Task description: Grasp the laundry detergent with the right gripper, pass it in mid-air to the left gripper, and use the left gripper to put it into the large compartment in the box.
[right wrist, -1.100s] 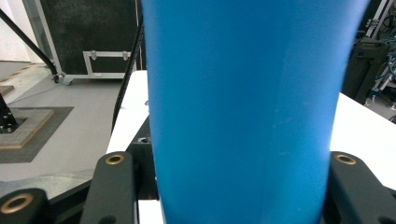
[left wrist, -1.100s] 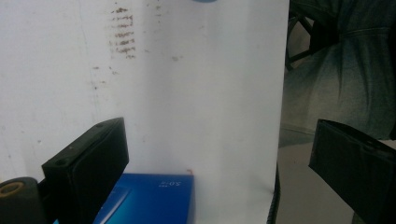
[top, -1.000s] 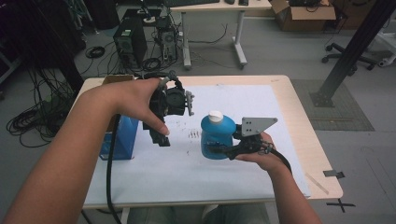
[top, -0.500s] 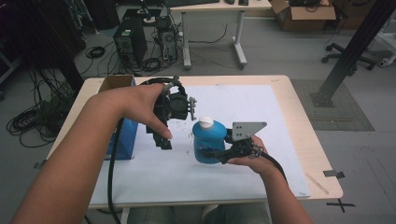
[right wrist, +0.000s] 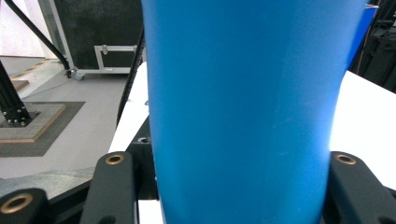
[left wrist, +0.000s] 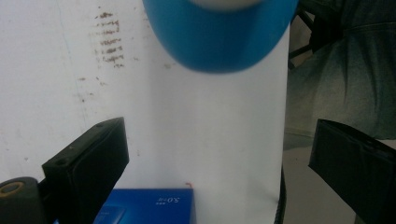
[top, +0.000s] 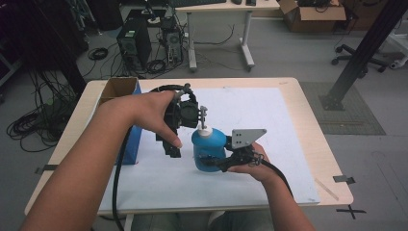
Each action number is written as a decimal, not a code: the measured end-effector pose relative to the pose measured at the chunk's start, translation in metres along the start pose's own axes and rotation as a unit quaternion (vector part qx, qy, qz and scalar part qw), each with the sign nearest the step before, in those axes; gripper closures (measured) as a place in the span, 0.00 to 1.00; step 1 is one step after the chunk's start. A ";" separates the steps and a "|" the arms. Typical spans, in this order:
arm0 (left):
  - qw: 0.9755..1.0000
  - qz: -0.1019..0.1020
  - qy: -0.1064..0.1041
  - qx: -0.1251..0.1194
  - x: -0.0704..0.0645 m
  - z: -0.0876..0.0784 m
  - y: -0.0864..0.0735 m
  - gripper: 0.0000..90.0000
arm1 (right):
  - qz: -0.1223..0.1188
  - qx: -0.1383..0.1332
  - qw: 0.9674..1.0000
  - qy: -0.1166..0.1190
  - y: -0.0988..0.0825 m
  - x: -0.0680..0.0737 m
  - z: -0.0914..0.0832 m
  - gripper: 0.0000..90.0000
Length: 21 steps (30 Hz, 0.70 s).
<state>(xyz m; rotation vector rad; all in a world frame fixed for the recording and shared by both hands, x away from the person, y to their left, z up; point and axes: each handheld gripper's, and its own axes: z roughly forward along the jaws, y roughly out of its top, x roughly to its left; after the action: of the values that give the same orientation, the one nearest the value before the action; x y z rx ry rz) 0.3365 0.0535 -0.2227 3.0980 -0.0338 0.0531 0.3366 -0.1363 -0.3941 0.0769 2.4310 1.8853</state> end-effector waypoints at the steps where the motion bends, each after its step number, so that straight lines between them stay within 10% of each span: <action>1: 1.000 0.001 0.000 0.002 0.000 0.000 0.001 0.05 | -0.001 0.000 1.000 0.001 0.000 0.000 0.001 0.50; 21: 1.000 0.008 0.001 0.001 -0.001 0.008 0.011 0.05 | -0.001 -0.011 1.000 0.013 0.002 0.003 0.024 0.50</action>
<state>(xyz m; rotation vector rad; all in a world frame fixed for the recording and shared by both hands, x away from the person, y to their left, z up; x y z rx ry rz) 0.3351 0.0419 -0.2298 3.1004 -0.0586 0.0557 0.3360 -0.1123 -0.3982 0.0496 2.4255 1.9230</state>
